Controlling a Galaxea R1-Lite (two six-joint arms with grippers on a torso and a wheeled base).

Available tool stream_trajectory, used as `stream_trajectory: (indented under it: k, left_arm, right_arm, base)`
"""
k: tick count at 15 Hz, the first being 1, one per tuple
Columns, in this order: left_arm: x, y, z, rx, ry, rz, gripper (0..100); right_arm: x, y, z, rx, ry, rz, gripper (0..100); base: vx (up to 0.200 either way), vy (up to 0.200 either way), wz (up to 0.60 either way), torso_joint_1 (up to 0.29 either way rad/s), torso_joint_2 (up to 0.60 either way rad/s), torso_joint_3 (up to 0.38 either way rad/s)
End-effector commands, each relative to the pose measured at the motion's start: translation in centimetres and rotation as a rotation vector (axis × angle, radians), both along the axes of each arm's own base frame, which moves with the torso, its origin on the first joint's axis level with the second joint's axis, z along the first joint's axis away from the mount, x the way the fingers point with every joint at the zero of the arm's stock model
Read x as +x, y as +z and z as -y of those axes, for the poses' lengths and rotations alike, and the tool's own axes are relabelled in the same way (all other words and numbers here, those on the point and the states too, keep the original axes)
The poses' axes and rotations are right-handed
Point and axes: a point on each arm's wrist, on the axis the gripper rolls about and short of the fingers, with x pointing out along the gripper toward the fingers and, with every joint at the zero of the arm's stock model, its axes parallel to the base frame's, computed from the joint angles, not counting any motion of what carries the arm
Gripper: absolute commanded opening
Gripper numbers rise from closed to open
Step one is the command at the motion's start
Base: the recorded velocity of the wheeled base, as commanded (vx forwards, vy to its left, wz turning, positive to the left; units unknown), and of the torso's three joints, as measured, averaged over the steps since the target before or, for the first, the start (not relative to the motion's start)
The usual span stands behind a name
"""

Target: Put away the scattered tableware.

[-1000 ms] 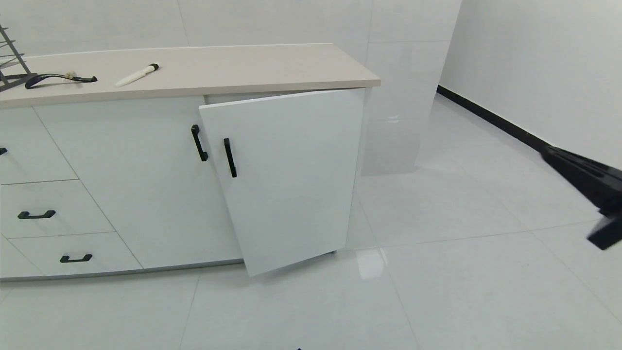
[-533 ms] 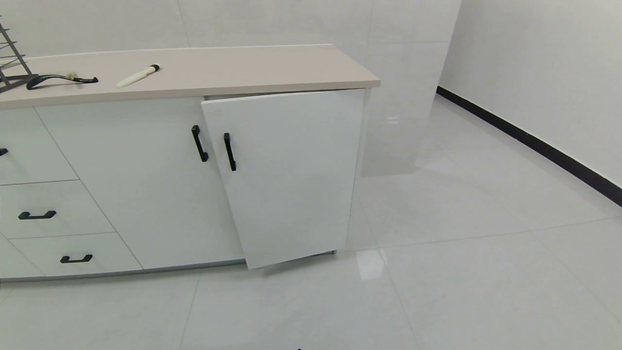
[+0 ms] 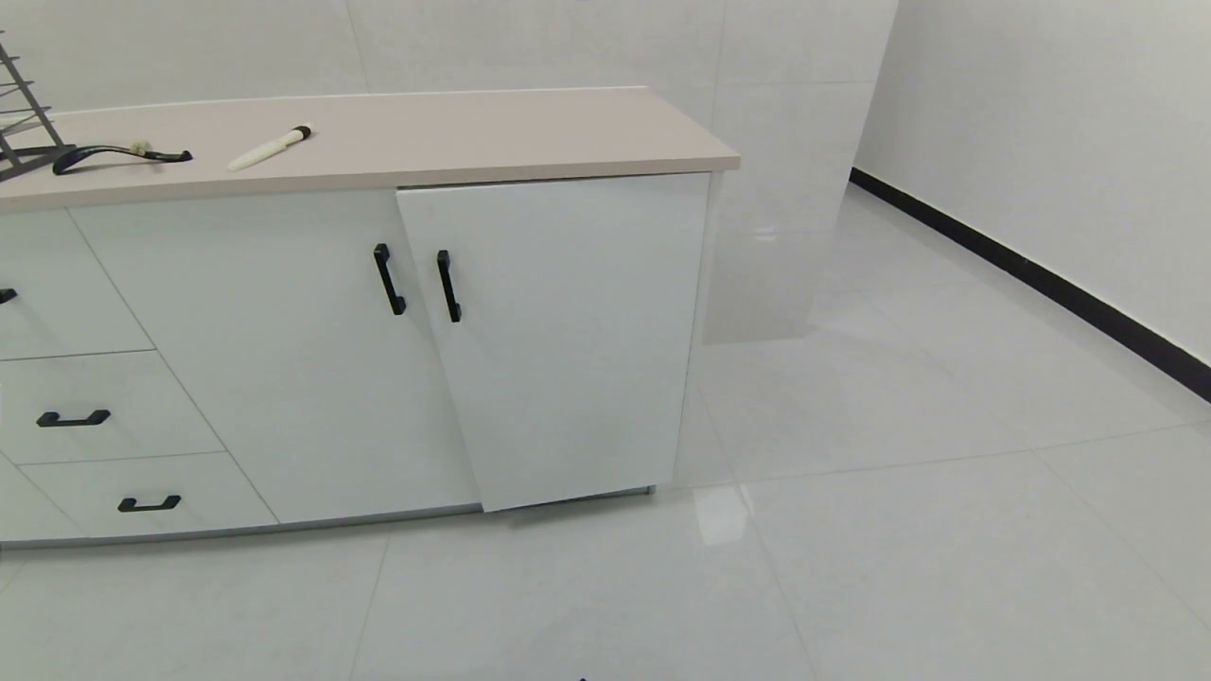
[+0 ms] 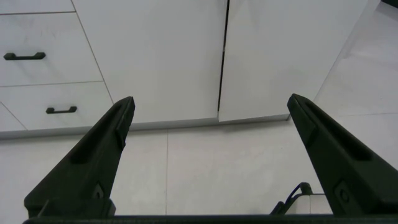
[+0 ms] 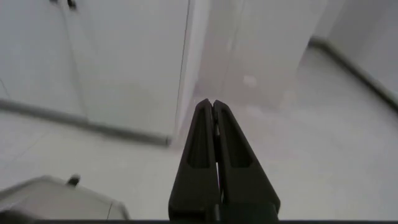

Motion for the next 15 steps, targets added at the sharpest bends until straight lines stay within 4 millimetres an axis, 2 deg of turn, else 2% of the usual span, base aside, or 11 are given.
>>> stream_trajectory:
  k: [1,3,4,11,15]
  left_arm:
    - [0.00,-0.01,0.00,-0.001,0.001,0.000,100]
    - [0.00,-0.01,0.00,-0.001,0.001,0.000,100]
    - [0.00,-0.01,0.00,0.001,0.001,0.000,100]
    - [0.00,-0.01,0.00,-0.001,-0.001,0.000,100]
    - [0.00,-0.01,0.00,-0.001,-0.001,0.000,100]
  right_arm:
    - [-0.22,-0.24,0.12,0.026,-0.053,0.007,0]
    - [-0.16,-0.42,0.36,0.068,-0.160,-0.015,0]
    - [-0.17,-0.71,0.47,0.156,-0.205,-0.060,0]
    - [-0.15,-0.72,0.47,0.146,-0.205,-0.057,0]
    - [-0.15,-0.72,0.47,0.146,-0.210,-0.057,0]
  base:
    - [0.000,0.000,0.00,0.000,0.00,0.000]
    - [0.000,0.000,0.00,0.000,0.00,0.000]
    - [0.000,0.000,0.00,0.000,0.00,0.000]
    - [0.000,0.000,0.00,0.000,0.00,0.000]
    - [0.000,0.000,0.60,0.004,0.00,0.004]
